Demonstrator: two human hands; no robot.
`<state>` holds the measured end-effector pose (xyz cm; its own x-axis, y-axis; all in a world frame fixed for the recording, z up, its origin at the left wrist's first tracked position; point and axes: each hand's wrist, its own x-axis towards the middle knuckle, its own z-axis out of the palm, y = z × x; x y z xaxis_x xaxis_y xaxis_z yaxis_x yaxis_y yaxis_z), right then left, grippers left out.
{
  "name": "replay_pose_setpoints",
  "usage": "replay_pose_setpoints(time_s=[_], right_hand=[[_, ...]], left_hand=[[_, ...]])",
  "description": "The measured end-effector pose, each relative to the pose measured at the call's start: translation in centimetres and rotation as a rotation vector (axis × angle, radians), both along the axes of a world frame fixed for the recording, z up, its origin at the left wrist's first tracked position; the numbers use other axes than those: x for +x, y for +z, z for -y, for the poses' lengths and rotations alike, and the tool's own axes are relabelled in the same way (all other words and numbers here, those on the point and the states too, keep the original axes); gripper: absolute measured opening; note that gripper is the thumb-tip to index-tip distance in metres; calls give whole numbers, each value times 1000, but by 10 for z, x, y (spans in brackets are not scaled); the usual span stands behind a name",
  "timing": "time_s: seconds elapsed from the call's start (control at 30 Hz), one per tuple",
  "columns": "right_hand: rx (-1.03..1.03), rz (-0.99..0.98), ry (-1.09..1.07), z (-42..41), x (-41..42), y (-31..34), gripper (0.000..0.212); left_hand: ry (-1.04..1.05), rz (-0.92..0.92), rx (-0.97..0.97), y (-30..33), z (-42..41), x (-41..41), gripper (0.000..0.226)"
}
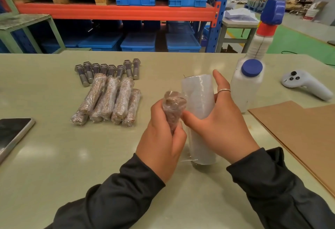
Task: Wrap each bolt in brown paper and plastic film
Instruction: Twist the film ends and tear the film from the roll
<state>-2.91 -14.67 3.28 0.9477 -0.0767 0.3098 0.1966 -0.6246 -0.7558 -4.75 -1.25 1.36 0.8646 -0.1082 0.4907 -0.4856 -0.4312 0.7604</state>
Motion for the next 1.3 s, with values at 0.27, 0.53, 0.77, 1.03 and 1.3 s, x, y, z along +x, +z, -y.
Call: replay_pose_setpoints(time_s=[0.27, 0.53, 0.77, 1.03, 1.3], right_hand=[[31, -9, -9, -1, 2, 4, 106], [37, -30, 15, -6, 4, 10, 104], [11, 10, -19, -7, 8, 5, 80], [54, -21, 4, -12, 13, -2, 97], [69, -27, 59, -13, 11, -1, 98]], left_hand=[[-17, 63, 34, 8, 5, -8, 48], [-52, 105, 48, 11, 4, -8, 48], [-118, 179, 111, 13, 4, -16, 42], [-55, 87, -90, 11, -1, -13, 37], [18, 23, -156, 20, -2, -12, 24]])
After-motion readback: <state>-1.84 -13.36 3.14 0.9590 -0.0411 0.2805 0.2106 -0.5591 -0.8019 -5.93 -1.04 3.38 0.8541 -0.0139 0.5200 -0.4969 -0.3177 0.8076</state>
